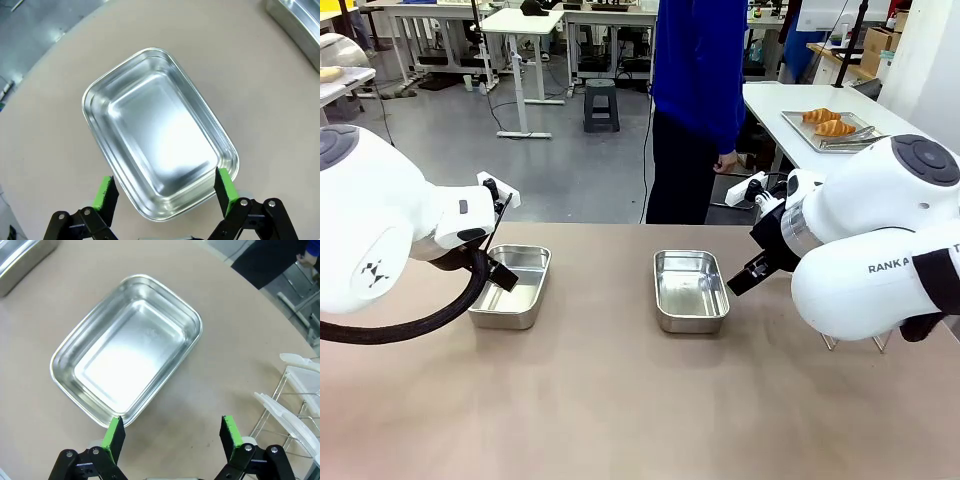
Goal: Place the bread in airtight containers.
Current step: Lift both Airtight Container.
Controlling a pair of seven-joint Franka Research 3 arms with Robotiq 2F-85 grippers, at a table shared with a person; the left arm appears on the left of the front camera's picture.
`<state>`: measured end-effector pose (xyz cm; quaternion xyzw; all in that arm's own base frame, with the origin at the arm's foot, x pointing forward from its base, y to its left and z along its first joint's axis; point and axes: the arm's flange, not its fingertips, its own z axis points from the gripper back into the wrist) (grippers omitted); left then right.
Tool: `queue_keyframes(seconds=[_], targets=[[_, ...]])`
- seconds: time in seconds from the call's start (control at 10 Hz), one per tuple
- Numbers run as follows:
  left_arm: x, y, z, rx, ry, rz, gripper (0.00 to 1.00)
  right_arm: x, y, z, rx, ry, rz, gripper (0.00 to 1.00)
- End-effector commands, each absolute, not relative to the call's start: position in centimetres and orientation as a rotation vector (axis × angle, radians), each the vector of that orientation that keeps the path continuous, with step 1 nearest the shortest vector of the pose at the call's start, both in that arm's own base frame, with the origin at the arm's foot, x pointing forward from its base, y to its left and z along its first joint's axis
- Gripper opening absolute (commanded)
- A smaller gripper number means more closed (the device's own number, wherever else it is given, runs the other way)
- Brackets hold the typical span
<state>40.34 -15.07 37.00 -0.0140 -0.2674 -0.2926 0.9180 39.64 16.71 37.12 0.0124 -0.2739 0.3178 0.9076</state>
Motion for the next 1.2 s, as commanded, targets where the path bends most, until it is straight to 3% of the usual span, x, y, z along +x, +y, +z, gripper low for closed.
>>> queue_keyframes(seconds=[0.0,0.4,0.6,0.9,1.1], targets=[[41.0,-14.6,39.6,-0.040,-0.564,-0.615,1.00,40.7,16.2,40.3,0.094,-0.571,0.684,1.00],[44.0,-8.9,52.9,-0.205,-0.602,-0.621,1.00,42.3,10.0,53.9,0.223,-0.713,0.651,1.00],[42.6,-1.8,57.1,-0.371,-0.650,-0.741,1.00,41.3,2.2,57.3,0.361,-0.760,0.714,1.00],[39.1,9.4,57.4,-0.571,-0.866,-0.852,1.00,38.2,-9.7,56.3,0.587,-0.922,0.805,1.00],[37.1,15.5,54.9,-0.673,-1.019,-0.790,1.00,36.3,-15.0,53.7,0.679,-1.018,0.819,1.00]])
